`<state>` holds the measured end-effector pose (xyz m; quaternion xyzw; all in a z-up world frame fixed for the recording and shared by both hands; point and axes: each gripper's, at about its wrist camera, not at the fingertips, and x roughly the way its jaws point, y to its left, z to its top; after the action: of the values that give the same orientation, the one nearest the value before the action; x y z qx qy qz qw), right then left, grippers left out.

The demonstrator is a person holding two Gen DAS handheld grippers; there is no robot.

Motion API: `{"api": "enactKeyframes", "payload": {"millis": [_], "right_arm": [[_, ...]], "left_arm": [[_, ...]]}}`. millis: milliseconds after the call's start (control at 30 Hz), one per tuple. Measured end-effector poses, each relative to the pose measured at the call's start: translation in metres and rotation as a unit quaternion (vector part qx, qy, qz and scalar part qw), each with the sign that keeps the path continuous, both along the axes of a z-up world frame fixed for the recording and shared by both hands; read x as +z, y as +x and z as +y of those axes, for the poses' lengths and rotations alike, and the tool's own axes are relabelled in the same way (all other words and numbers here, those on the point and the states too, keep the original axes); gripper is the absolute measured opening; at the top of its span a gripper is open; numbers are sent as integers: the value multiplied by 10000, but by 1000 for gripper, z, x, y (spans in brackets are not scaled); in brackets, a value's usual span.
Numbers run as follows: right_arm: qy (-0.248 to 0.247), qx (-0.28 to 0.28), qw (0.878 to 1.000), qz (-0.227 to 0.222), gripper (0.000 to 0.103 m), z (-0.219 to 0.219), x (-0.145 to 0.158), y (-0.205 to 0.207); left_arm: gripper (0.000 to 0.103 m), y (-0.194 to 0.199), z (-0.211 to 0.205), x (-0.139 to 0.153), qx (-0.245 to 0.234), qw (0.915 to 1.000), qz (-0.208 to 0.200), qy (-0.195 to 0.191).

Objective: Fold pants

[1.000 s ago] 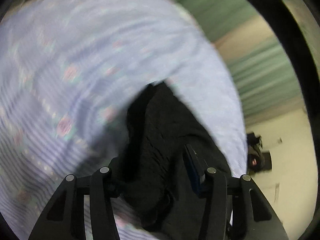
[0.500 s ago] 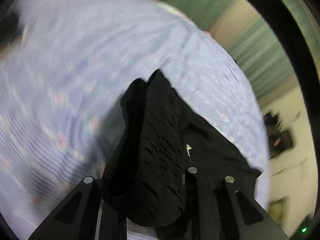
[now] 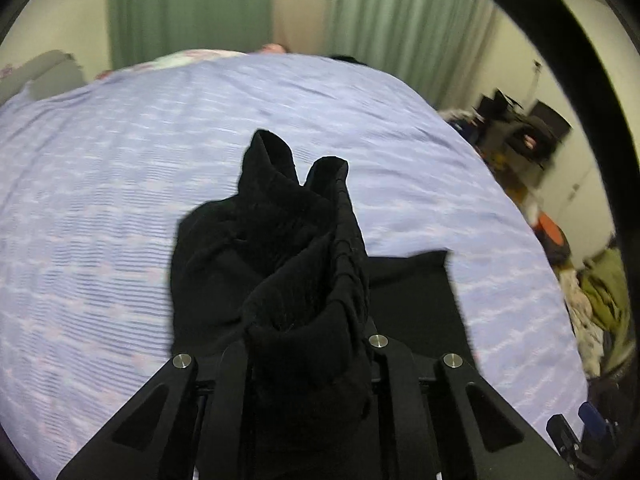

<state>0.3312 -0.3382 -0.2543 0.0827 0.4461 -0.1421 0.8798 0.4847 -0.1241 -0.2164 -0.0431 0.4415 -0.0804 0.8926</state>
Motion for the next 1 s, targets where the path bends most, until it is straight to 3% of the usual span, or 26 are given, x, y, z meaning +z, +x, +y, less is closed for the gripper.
{"api": "enactKeyframes", "payload": {"millis": [167,267,300,333,367,433,467,567,667,867,933,1000], "right_arm": [[-7,-258,9997,32,76,-41,-2,-11],[50,-380,9992,82,76,-58,-5,-17],[90,-406,9991,79,76,-63,-5,-18],[122,-418,9990,68,76,-65,-5,-19],[165,-408,9990,38,76,-67,-4,-20],[227,-355,9991,-26,76,-67,-1,-20],[252,-305,9992,-43,76,-65,-1,-19],[354,-48,9993,-79,76,-53,-2,-9],[538,330,9980,-106,76,-36,-6,8],[1027,1059,9890,126,75,-5,-41,57],[1168,1218,9852,312,63,1,-57,76],[1282,1300,9819,503,58,5,-73,95]], "left_arm": [[17,17,-71,-14,-459,9981,395,-54],[24,23,-94,-29,-667,9928,985,171],[31,22,-95,-32,-732,9905,1164,95],[47,18,-93,-29,-776,9898,1193,-44],[54,10,-88,-22,-797,9903,1116,-206],[80,-9,-70,1,-859,9924,738,-476],[82,-18,-62,11,-922,9926,572,-537],[83,-35,-38,25,-980,9935,318,-490],[83,-45,-7,22,-883,9951,386,-208],[83,-55,66,-23,57,9926,1202,-146],[83,-61,82,-37,333,9890,1418,-255],[83,-67,90,-44,502,9865,1512,-379]]}}
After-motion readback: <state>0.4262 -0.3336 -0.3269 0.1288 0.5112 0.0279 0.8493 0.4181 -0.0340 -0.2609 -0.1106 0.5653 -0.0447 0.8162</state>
